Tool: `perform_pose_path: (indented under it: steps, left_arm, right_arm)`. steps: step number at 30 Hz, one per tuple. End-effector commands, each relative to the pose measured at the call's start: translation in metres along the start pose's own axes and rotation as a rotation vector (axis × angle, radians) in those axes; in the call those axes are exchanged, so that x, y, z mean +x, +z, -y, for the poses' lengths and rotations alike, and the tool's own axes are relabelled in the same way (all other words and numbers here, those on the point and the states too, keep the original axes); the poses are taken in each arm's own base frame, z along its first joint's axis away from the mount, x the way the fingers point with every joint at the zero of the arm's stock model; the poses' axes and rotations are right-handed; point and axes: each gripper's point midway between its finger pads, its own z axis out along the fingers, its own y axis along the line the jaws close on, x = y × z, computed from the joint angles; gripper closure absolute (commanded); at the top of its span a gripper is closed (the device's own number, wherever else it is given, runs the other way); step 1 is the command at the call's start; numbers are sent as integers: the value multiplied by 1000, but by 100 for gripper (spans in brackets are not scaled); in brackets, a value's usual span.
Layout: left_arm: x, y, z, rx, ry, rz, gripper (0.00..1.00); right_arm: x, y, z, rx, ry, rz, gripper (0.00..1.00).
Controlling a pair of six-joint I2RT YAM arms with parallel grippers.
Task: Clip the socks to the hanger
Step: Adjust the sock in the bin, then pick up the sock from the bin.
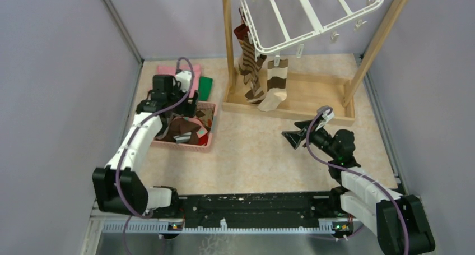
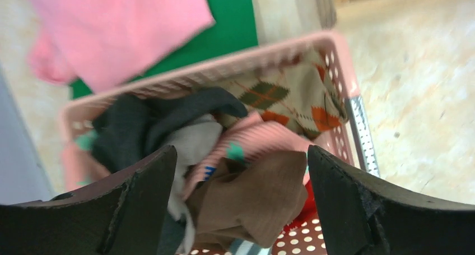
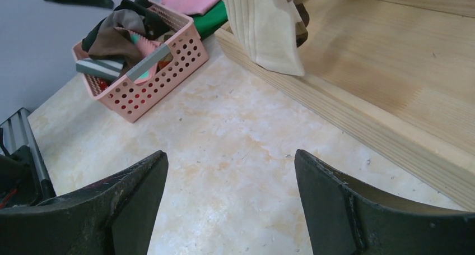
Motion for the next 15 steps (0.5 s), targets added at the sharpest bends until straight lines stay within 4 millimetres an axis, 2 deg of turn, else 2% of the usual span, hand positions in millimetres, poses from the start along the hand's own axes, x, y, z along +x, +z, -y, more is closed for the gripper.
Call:
perform_pose_path:
  steps: [1, 9, 15]
  left_arm:
    - [77, 28, 17, 1, 135, -322, 6]
    - [125, 33, 11, -98, 289, -568, 4]
    - [163, 44, 5, -160, 341, -637, 9]
  right_arm:
    - [-27, 6, -6, -29, -58, 61, 17]
    - [-27, 5, -6, -28, -58, 72, 17]
    - [-26, 3, -6, -27, -60, 75, 17]
